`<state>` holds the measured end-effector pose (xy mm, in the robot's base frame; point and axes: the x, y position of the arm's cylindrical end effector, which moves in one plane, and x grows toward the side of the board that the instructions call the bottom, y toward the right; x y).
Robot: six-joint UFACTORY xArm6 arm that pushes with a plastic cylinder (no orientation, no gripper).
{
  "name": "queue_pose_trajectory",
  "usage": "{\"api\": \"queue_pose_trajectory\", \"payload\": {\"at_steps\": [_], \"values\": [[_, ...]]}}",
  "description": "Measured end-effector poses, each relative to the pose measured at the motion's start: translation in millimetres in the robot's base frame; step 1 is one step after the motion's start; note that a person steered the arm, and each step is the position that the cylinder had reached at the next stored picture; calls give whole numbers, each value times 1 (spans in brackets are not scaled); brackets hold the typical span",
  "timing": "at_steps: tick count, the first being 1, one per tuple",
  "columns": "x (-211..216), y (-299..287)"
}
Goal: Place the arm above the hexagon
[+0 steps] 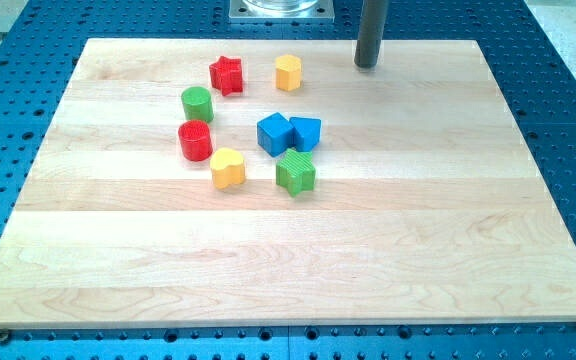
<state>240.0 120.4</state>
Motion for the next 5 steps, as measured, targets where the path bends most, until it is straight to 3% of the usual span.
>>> {"api": "queue_pose_trajectory", "payload": {"at_steps": [2,3,5], "values": [[0,-14],[-1,-81],[-1,-111]]}}
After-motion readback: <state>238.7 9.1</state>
